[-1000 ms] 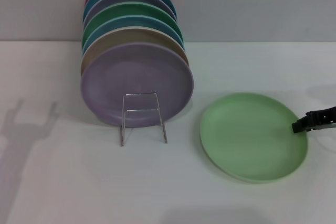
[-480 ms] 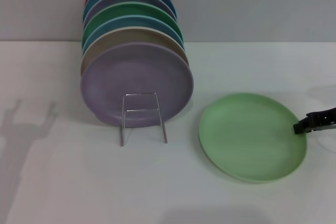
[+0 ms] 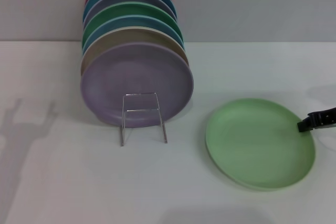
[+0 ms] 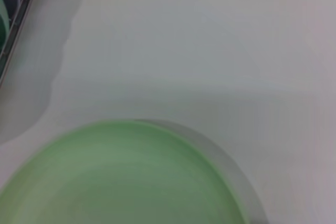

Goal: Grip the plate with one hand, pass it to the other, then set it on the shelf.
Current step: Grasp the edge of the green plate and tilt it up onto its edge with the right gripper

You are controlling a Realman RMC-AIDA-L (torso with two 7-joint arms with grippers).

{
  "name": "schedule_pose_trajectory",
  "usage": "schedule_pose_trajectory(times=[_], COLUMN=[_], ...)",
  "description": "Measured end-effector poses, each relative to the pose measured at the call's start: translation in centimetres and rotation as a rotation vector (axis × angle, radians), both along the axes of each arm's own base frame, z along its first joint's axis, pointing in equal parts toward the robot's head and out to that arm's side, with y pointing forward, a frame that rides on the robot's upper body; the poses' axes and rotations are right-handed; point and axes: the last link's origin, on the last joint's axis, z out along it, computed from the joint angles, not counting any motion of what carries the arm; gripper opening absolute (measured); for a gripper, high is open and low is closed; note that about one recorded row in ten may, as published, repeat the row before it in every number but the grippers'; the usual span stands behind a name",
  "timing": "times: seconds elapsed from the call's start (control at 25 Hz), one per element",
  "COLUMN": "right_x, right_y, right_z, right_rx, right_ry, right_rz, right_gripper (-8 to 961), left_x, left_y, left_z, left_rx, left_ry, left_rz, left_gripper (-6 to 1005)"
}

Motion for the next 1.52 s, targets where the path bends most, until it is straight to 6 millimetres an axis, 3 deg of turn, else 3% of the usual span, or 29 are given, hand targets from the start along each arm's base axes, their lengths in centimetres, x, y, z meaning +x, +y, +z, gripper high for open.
schedule_pose_trajectory(times=[0.64,1.04,1.52], right_x=[0.0,-2.2,-6.1], right_y=[-0.3,-0.1,-0.9], right_z=[2.8,4.4,7.4], right_rx=[0.209,0.262,0.34], right_ry=[-0.048,-0.109,-0.206], right_rz=[0.123,0.217,0.348], right_gripper=[21,21,20], left_x=[0.2,0.3,0.5], left_y=[0.3,0.6,0.9], left_z=[0.2,0.3,0.4], left_rx=[0.009,0.015,0.018], left_ry=[-0.001,-0.003,0.003], left_rz=[-0.004,-0.008,-0.013], left_gripper=[847,847,847])
